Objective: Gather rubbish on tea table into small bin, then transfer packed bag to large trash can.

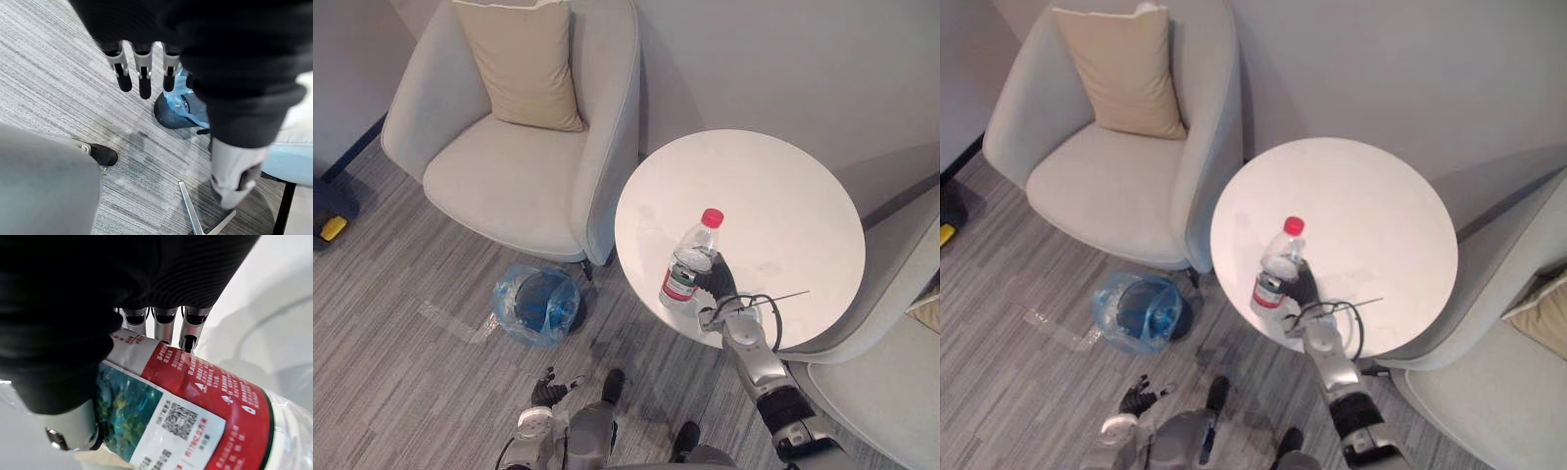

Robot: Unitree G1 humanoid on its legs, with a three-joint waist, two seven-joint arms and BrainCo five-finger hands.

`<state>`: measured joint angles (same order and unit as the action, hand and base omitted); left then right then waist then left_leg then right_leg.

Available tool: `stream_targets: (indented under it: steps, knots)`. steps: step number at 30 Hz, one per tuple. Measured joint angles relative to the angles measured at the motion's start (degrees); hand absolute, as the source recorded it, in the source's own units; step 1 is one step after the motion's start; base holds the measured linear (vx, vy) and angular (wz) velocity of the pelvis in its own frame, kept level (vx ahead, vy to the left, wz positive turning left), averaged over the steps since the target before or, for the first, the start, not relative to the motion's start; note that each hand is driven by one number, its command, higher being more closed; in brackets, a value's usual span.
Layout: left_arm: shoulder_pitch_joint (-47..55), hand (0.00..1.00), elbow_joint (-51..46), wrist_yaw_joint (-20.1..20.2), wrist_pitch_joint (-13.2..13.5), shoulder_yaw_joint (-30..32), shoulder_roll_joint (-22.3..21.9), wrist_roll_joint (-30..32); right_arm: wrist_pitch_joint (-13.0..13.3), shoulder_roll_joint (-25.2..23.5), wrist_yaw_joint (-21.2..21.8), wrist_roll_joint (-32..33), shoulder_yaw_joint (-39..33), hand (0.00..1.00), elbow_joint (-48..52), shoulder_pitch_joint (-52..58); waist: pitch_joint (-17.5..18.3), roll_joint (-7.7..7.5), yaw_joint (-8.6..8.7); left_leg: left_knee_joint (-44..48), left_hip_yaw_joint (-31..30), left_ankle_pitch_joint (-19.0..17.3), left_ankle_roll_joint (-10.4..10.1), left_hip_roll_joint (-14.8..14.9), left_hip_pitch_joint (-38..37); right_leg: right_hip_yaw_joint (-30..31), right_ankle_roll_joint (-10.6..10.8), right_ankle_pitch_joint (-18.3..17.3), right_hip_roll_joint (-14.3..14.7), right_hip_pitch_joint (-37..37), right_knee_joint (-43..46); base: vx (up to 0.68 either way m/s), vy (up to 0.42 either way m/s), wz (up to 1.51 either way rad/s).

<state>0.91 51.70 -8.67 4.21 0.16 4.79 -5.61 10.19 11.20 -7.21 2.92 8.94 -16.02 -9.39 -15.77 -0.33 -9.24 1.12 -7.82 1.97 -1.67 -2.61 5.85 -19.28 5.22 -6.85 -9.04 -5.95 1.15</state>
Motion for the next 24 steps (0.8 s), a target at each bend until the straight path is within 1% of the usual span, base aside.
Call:
stream_targets:
  steps: [3,4,7,9,10,11,13,17,18,19,20,23,24]
  knots:
    - [0.0,0.0,0.1,0.1,-0.1,-0.1,0.1,1.2,0.0,0.0,0.5,0.4,-1.8,1.0,3.1,3.5,0.0,0.01,0.48,-0.1,1.1,0.0,0.0,0.1,-0.7,1.7,0.1,0.0,0.0,0.3,0.5,-0.07,0.021,-0.24]
    - [0.0,0.0,0.6,0.1,-0.1,-0.1,0.2,1.6,0.1,0.0,0.5,0.5,-2.4,1.0,4.9,5.3,0.1,0.03,1.1,-0.1,1.4,0.0,0.0,0.1,-1.0,2.3,0.1,-0.1,0.0,0.2,0.6,-0.08,0.021,-0.2]
    - [0.0,0.0,1.2,0.1,-0.2,-0.3,0.3,2.2,0.2,0.0,0.5,0.3,-3.4,1.0,8.3,8.8,0.2,0.22,2.12,-0.2,2.7,0.0,0.0,0.5,-1.8,4.0,0.5,0.2,0.0,0.3,0.6,-0.08,0.02,-0.24]
    - [0.0,0.0,1.9,0.1,-0.4,-1.6,0.8,2.3,0.2,0.0,0.5,-0.8,-3.7,1.0,9.7,10.5,0.8,0.46,2.95,-0.3,2.9,0.0,0.0,0.5,-1.9,4.3,0.6,0.3,0.0,0.3,0.6,-0.05,0.013,-0.17]
    - [0.0,0.0,2.6,0.2,-0.8,-2.5,1.0,2.8,0.2,0.0,0.5,-1.3,-4.2,1.0,11.3,12.6,1.9,0.62,3.34,-0.4,3.4,0.0,0.0,0.8,-2.0,4.8,0.7,0.4,0.0,0.5,0.5,-0.03,0.013,-0.27]
    - [0.1,0.0,4.1,0.2,-1.7,-4.7,1.2,3.8,0.2,0.0,0.3,-5.7,-4.3,1.0,13.5,15.5,4.2,0.99,4.54,-0.4,4.2,0.0,0.0,1.0,-2.5,5.8,0.7,1.0,0.2,0.4,0.0,-0.03,0.01,-0.28]
    - [0.3,0.0,4.2,0.2,-2.0,-5.1,1.3,4.3,0.2,0.0,0.3,-7.1,-4.3,1.0,13.5,15.8,4.8,0.98,4.73,-0.5,4.3,0.0,0.0,1.0,-2.9,6.0,0.7,1.2,0.3,-0.2,-0.4,-0.03,0.002,-0.13]
    - [0.4,0.0,4.5,0.3,-2.0,-6.3,1.2,4.4,0.2,-0.1,0.3,-7.5,-4.2,1.0,13.5,16.5,5.6,1.23,5.21,-0.5,4.6,0.0,0.0,1.3,-3.1,6.4,0.7,1.5,0.4,-0.2,-0.5,-0.03,-0.002,-0.05]
    - [0.4,0.0,4.6,0.2,-2.0,-6.4,1.2,4.4,0.2,-0.1,0.3,-8.2,-4.1,1.0,13.6,16.9,5.6,1.27,5.22,-0.4,5.1,0.0,0.0,1.3,-3.4,6.8,0.7,1.6,0.4,-0.4,-0.6,-0.04,0.01,-0.14]
    - [0.4,0.0,5.1,0.2,-2.1,-6.4,1.3,4.4,0.2,-0.2,0.2,-9.8,-4.0,1.0,13.6,17.2,5.6,1.37,5.59,-0.1,5.2,0.0,0.0,1.2,-3.5,6.9,0.7,1.9,0.4,-0.8,-0.9,-0.03,0.012,-0.1]
    - [0.4,0.0,5.2,0.2,-2.1,-6.5,1.3,4.4,0.1,-0.1,0.1,-9.8,-4.1,1.0,13.8,17.3,5.6,1.42,5.73,0.0,5.2,0.0,0.0,1.2,-3.5,6.9,0.7,2.0,0.4,-0.9,-1.1,-0.05,0.012,0.0]
    - [0.2,0.0,5.1,0.2,-1.9,-7.8,1.4,4.4,0.2,0.3,-0.7,-9.8,-4.3,1.0,15.3,17.9,5.2,2.26,6.08,2.5,4.0,0.0,0.0,1.2,-1.8,5.8,0.5,2.4,0.6,-1.1,-1.2,-0.07,-0.003,0.19]
    - [0.0,0.0,4.9,0.3,-1.8,-8.3,1.3,4.4,0.2,0.6,-0.8,-9.8,-4.3,1.0,15.2,17.5,4.9,2.89,6.04,3.9,3.8,0.0,-0.1,1.5,-0.5,5.4,0.4,2.4,0.9,-0.3,-0.5,-0.15,-0.018,0.18]
